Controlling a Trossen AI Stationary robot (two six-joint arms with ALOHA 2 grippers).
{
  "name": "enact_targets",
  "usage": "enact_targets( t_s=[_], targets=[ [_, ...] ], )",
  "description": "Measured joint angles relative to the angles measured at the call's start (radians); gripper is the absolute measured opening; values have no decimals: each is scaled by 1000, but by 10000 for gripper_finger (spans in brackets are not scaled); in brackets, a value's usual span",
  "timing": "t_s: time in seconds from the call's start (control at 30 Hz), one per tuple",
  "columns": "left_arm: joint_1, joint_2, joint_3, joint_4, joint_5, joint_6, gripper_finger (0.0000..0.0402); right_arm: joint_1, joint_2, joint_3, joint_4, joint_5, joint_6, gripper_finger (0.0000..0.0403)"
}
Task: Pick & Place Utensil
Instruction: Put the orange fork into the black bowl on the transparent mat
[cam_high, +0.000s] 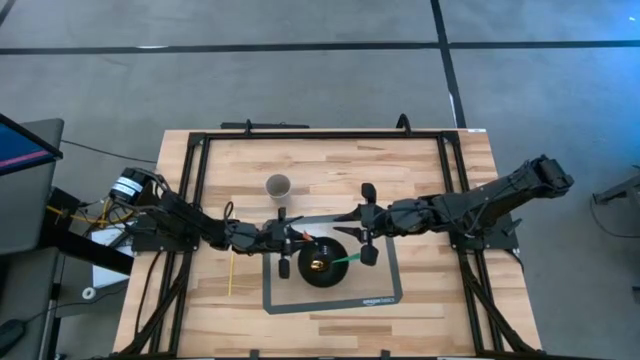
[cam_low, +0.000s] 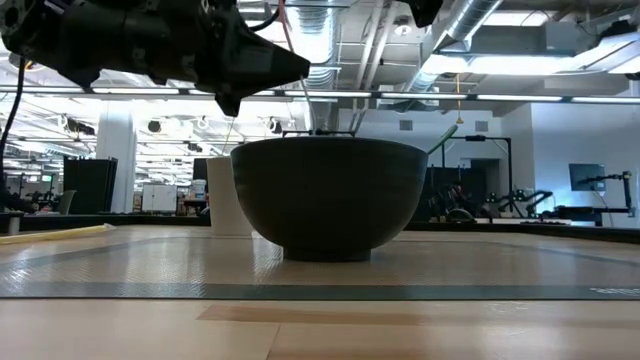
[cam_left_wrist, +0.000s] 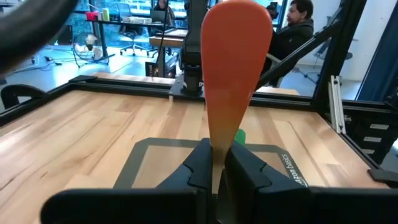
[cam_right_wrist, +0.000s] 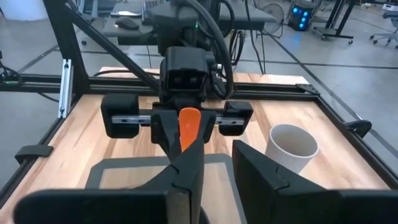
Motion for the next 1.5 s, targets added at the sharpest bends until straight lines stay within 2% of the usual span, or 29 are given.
enact_targets(
  t_s=[0.43, 0.8, 1.07, 1.27, 1.5],
  targets=[
    [15, 88, 1, -6, 33, -80, 27, -7, 0, 0, 3, 0, 0, 77],
    [26, 106, 1, -14, 109, -110, 57, -13, 0, 0, 0, 0, 0, 77],
    [9, 105, -1, -33, 126, -111, 36, -13, 0, 0, -68, -3, 59, 77],
    [-11, 106, -19, -50, 132, -117, 54, -12, 72, 1, -59, -40, 79, 76],
    [-6, 106, -30, -67, 114, -137, 22, -19, 184, 0, -47, -107, 193, 40]
  ],
)
